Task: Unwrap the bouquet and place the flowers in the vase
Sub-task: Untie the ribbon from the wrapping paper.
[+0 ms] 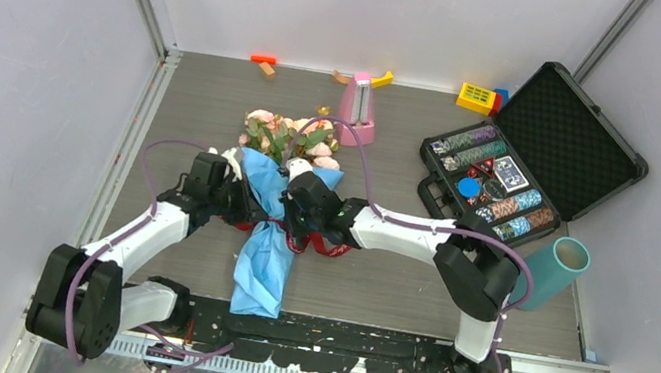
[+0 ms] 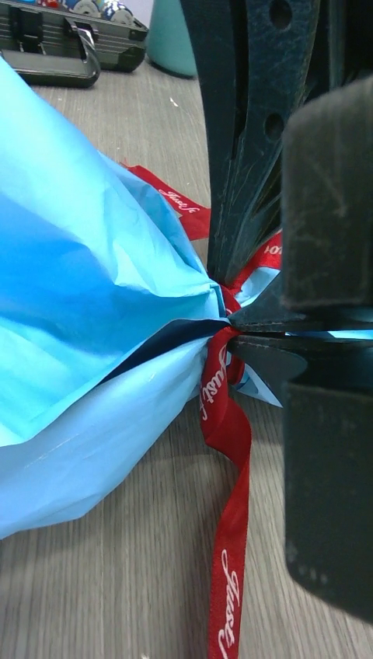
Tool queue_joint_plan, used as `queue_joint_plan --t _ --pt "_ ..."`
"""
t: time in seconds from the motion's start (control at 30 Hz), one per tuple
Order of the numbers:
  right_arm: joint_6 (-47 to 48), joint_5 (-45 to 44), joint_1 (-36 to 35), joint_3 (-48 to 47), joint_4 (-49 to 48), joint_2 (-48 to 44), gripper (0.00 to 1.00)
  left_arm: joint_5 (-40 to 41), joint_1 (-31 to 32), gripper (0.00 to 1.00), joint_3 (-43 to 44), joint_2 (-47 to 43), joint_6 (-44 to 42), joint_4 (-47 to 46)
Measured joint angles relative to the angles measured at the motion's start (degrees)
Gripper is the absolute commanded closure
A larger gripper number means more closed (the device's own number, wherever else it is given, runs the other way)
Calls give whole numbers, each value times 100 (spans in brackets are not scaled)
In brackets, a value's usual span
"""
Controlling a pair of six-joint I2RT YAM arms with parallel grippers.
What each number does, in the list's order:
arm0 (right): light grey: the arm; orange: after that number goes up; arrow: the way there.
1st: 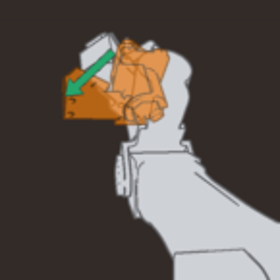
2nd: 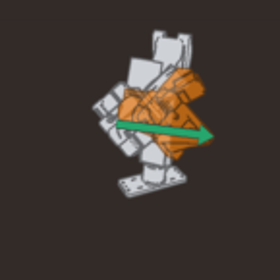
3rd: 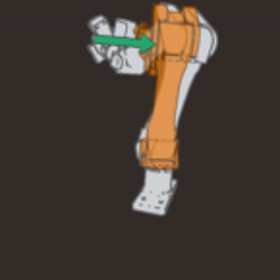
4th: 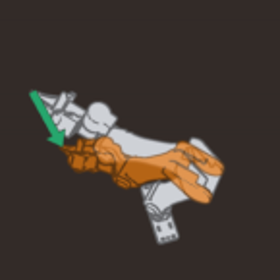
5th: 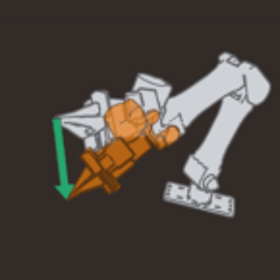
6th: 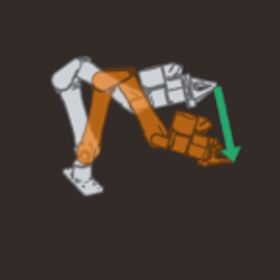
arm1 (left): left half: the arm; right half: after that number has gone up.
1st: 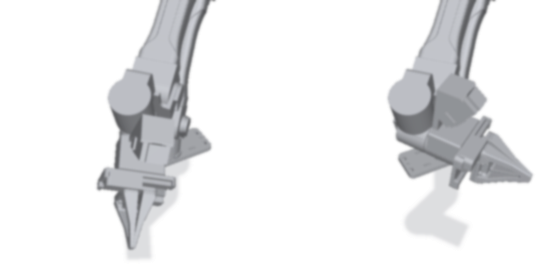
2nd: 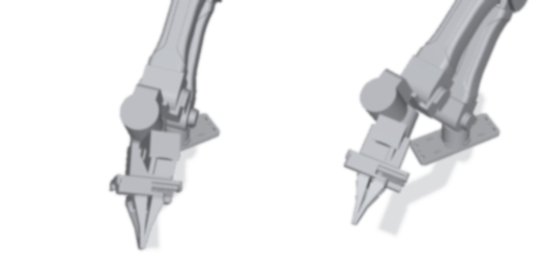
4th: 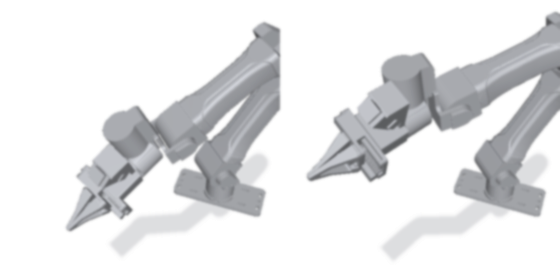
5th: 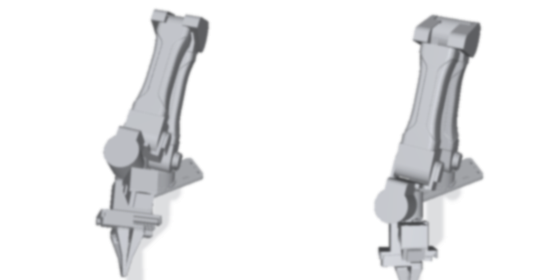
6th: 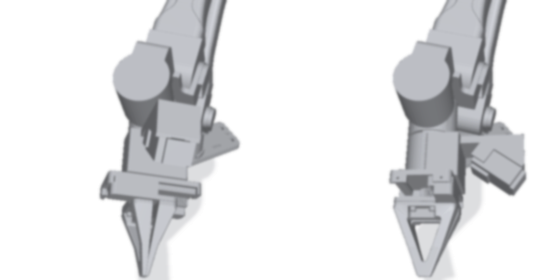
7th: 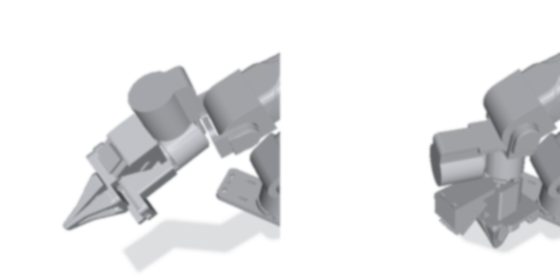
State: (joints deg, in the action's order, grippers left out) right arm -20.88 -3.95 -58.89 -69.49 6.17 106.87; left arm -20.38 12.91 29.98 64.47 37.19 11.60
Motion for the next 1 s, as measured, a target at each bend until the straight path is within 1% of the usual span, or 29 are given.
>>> queue_joint_plan --t 0.27,0.3,0.33,0.4,0.43,0.47,0.53,0.6,0.7,0.77,0.87,1.0 --pt "-175 -275 -24 450 -151 -310 100 -15 -164 100 -66 2 129 22" --pt "-179 -315 -24 546 -120 -385 100 -11 -184 97 -63 2 109 50" --pt "-181 -345 -24 621 -83 -442 100 0 -199 91 -55 0 76 98" --pt "-181 -389 -24 721 -20 -540 100 42 -212 77 -31 -39 -46 195" --pt "-179 -402 -24 741 20 -586 100 68 -214 67 -20 -90 -109 247" --pt "-177 -415 -24 743 68 -632 100 96 -214 61 4 -175 -192 337" --pt "-175 -431 -24 743 129 -741 100 160 -216 53 109 -354 -356 573" --pt "-175 -442 -24 739 166 -826 100 216 -214 47 247 -516 -474 723" --pt "-177 -481 -24 737 212 -892 100 306 -127 44 422 -817 -584 866" --pt "-186 -522 -24 737 249 -894 100 393 13 44 505 -951 -629 918" --pt "-216 -599 -24 737 291 -901 100 505 433 50 649 -990 -697 988" --pt "-289 -667 -24 758 289 -962 100 730 935 56 789 -758 -813 1019"
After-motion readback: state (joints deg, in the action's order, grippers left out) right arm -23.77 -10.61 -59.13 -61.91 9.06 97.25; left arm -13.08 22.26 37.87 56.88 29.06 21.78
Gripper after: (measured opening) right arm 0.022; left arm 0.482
